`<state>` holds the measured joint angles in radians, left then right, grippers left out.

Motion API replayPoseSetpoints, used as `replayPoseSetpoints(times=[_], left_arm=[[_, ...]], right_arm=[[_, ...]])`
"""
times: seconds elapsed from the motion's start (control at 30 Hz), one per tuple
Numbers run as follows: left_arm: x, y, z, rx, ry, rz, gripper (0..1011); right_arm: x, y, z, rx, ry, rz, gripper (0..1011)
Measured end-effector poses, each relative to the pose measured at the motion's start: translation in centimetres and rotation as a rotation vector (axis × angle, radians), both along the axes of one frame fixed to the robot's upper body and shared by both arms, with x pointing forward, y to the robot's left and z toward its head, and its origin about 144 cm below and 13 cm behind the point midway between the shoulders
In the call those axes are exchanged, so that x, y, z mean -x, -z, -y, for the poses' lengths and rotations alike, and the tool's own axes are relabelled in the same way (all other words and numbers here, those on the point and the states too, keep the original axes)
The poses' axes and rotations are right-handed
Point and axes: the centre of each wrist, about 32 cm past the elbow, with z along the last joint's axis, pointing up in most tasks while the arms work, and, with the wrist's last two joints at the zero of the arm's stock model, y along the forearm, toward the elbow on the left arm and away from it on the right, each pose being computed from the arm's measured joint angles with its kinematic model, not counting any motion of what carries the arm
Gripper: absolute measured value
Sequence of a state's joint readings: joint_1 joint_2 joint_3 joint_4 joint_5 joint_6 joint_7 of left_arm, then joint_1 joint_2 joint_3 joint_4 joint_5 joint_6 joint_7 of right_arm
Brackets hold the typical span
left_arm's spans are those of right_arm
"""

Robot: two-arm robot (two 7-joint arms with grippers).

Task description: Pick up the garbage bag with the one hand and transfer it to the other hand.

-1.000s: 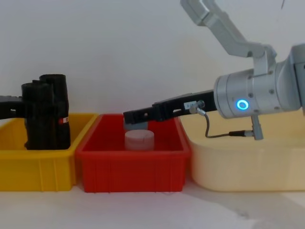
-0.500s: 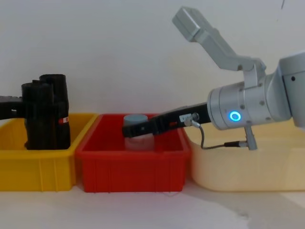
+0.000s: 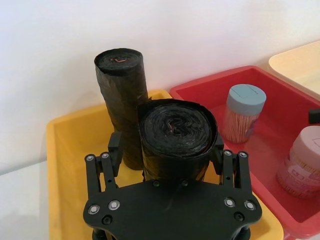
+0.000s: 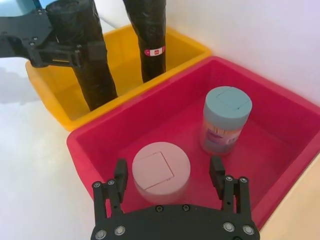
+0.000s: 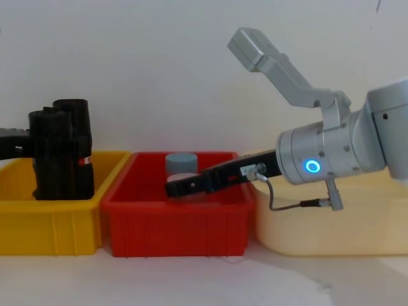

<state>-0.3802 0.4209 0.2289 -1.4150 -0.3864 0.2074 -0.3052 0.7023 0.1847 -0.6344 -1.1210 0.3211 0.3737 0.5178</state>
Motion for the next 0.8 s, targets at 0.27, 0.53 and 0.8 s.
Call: replayPoseSetpoints(times=[0.27,0.53,0.8], left_arm=[[0.00,0.00,0.00,0.000,0.000,0.000,1002],[0.00,0.00,0.00,0.000,0.000,0.000,816],[0.00,0.00,-0.01,0.000,0.000,0.000,581]], right_arm=[[-0.15,0.37,0.11,0.004,0.003,-0.016,1001],[-0.23,0.53,0.17,0.003,0.003,-0.025,816],[-0.27,0.59,0.21,0.003,0.005,-0.028,659]])
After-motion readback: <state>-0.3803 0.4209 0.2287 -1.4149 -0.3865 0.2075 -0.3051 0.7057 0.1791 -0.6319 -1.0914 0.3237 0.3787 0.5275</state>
